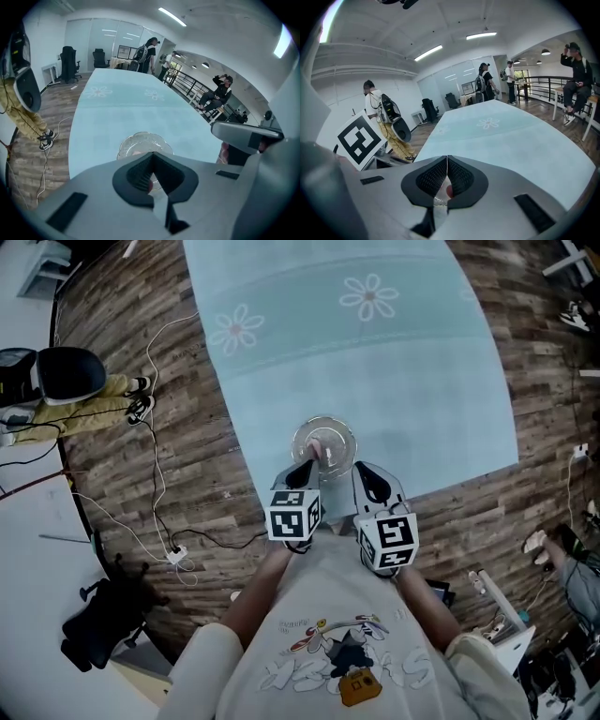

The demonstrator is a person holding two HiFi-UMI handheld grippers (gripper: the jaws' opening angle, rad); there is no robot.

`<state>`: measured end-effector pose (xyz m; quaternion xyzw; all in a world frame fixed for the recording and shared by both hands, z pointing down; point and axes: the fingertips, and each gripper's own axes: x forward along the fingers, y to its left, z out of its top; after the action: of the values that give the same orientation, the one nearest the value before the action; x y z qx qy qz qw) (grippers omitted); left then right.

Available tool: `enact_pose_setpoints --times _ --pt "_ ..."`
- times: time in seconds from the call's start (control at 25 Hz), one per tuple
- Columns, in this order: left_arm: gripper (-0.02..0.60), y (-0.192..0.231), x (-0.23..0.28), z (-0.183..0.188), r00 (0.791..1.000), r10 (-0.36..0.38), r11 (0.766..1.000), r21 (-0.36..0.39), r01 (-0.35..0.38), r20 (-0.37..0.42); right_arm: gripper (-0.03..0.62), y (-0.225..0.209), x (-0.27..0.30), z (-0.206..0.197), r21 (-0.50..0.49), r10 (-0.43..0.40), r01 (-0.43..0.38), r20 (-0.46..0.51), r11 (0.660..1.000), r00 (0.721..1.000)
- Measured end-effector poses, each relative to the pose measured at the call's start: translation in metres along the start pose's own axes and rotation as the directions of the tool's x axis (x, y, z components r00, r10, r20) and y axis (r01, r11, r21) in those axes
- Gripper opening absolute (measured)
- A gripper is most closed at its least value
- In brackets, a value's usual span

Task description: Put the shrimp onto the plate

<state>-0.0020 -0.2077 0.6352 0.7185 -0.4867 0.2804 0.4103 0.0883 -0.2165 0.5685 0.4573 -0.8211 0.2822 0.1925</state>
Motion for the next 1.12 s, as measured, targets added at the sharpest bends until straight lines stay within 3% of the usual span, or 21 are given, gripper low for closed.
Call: enact_pose_setpoints --times 0.32,0.52,0.88,1.12 --pt "0.008 -0.018 -0.044 0.013 0.985 -0.086 0.99 0.128 0.067 0.149 0.023 0.026 -0.014 0.012 -0.029 -0.035 0.037 0.066 0.999 0.997" --pt "0.008 -0.029 -0.085 0.018 0.956 -0.146 0.972 0.216 0.091 0.254 0.023 0.05 -0.031 0.017 -0.051 -0.053 0.059 0.115 0.997 0.992" --pt "0.008 -0.03 -0.16 0.012 0.898 -0.208 0.949 0.303 0.089 0.387 0.023 0.107 -0.061 0.025 -0.098 -0.06 0.081 0.202 0.992 0.977" --pt "0.008 -0.025 -0.194 -0.005 0.876 -0.241 0.934 0.344 0.093 0.417 0.023 0.142 -0.078 0.03 -0.145 -0.071 0.11 0.248 0.983 0.966"
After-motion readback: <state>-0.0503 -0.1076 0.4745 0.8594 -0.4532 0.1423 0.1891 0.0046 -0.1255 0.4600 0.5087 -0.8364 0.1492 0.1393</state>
